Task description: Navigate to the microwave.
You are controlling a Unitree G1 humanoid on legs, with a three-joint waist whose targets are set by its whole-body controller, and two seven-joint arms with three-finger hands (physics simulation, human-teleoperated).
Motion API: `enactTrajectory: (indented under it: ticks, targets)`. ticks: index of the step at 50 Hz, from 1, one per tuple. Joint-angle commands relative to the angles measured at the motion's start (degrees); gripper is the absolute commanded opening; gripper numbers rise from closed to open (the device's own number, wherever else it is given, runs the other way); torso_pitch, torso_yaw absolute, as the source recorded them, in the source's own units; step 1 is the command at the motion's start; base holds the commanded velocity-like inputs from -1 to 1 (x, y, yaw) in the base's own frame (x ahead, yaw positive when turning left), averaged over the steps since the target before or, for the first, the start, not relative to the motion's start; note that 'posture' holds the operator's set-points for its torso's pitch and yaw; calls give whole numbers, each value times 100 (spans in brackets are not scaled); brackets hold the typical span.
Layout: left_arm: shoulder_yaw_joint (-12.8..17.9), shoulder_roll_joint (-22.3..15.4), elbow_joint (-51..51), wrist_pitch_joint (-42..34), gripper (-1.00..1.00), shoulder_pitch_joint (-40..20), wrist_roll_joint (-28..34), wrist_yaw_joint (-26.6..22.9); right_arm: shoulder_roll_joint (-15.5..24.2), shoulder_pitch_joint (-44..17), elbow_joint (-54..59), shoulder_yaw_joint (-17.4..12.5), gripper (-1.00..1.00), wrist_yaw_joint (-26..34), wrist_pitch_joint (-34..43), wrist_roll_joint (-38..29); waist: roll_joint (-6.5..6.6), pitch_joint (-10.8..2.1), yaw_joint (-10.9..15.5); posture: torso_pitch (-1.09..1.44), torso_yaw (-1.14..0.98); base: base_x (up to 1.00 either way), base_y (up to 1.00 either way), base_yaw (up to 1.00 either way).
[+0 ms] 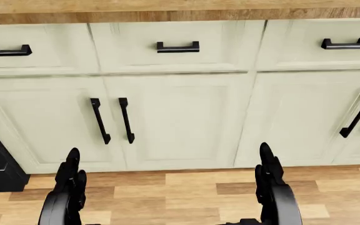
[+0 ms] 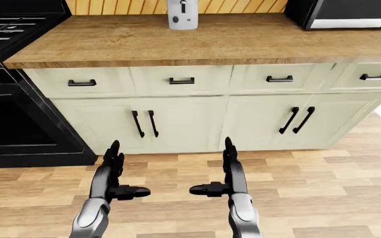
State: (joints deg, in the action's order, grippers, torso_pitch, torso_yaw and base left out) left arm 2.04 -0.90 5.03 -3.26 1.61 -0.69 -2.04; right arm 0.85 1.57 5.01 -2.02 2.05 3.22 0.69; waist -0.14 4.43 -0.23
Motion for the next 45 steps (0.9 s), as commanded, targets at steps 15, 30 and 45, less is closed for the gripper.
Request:
enactTrajectory:
  ticks: [15, 30, 45]
  targets:
    - [-5, -20, -456, 188, 100, -201, 36, 49, 28, -183, -466, 0, 100, -17, -157, -68, -28, -459, 48, 0, 0, 0, 0, 0]
    - [943, -412, -3705, -2292, 100, -798, -829, 362, 173, -410, -4189, -346, 100, -47, 2606, 112, -2, -526, 58, 0, 0, 0, 0, 0]
    - [2607, -1486, -6059, -5071, 100, -1900, -3284, 1678, 3404, -2221, -6500, -1654, 100, -3972, 5018, 5537, 4, -383, 75, 0, 0, 0, 0, 0]
